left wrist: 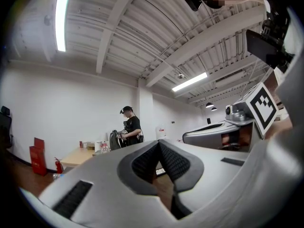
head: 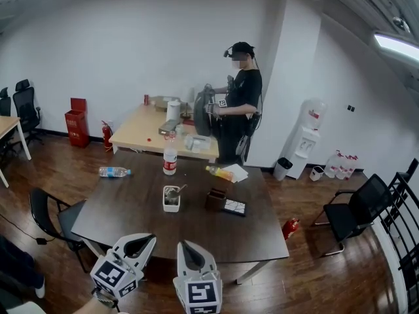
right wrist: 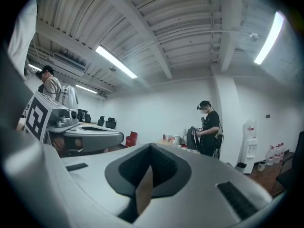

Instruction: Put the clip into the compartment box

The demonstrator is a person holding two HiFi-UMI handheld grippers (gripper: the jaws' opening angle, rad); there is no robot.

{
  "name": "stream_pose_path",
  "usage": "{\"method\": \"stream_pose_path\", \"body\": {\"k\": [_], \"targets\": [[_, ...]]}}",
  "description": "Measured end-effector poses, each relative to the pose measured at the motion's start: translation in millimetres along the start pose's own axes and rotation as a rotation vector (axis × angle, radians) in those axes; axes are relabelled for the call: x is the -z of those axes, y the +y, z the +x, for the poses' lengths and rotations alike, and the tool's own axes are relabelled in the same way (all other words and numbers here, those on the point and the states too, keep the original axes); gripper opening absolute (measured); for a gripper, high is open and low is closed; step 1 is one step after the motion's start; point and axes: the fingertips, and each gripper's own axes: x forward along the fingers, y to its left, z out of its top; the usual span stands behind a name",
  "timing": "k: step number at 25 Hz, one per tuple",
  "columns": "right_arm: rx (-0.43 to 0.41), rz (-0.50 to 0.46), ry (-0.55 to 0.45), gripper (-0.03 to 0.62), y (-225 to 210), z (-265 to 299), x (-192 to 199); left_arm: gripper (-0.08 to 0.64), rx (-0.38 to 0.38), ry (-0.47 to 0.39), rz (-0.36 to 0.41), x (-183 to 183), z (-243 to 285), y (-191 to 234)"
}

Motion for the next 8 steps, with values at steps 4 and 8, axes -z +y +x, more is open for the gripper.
{"method": "stream_pose_path", "body": {"k": [4,8], "targets": [[0.000,-0.009,0.004,-0.005,0.1,2.8,-1.2,-0.006,-0.002,0.000,-0.006,1.2,-0.2,1.6],[0.003,-0.011,0.014,-0.005,-0.6,6.0,-2.4,-0.006,-0.003,0.005,-0.011,0.5,1.4,3.9]]}}
